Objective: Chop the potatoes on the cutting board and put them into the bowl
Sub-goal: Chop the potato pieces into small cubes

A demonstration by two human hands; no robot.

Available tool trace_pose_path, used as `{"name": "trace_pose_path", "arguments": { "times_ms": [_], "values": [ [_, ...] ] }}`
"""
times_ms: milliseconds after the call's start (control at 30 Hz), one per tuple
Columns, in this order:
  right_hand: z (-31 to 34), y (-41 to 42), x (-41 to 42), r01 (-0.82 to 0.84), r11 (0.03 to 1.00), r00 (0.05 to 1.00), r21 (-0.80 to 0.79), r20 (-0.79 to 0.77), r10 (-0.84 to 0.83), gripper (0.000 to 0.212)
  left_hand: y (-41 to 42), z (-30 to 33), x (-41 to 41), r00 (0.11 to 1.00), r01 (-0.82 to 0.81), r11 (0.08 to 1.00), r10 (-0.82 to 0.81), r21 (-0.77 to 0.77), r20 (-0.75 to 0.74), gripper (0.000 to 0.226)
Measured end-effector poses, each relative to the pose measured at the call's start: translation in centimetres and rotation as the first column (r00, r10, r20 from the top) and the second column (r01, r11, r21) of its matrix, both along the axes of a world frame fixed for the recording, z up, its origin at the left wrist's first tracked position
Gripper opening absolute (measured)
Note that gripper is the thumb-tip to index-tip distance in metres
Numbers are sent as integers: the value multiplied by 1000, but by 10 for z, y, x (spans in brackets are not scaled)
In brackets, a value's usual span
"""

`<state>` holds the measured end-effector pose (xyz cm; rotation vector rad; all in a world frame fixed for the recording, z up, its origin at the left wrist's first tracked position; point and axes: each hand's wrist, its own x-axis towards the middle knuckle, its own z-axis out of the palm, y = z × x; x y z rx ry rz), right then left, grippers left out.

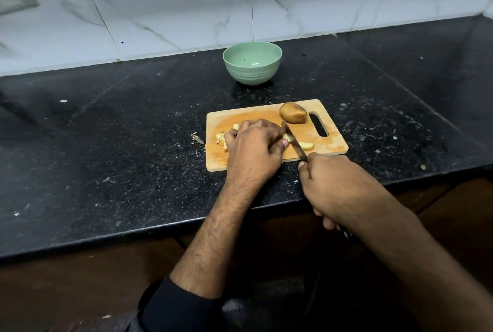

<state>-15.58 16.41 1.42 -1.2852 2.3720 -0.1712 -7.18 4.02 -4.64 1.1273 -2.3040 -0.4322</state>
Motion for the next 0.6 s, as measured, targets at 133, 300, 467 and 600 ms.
{"name": "trace_pose_path", "arguments": {
  "times_ms": [133,300,467,600],
  "values": [
    [2,-1,2,-11,1000,1000,19,-13,12,30,-1,0,0,1000,1,1000,-1,3,19,31],
    [8,-1,3,-11,1000,1000,24,8,11,29,-3,-1,0,1000,16,1000,-16,15,-11,27],
    [10,-2,7,-4,999,1000,35,23,4,26,-5,-2,1,999,37,999,-36,12,-19,27],
    [10,-5,9,-24,999,1000,38,1,24,22,-6,-3,1,998,47,999,-46,28,-35,27]
  ]
}}
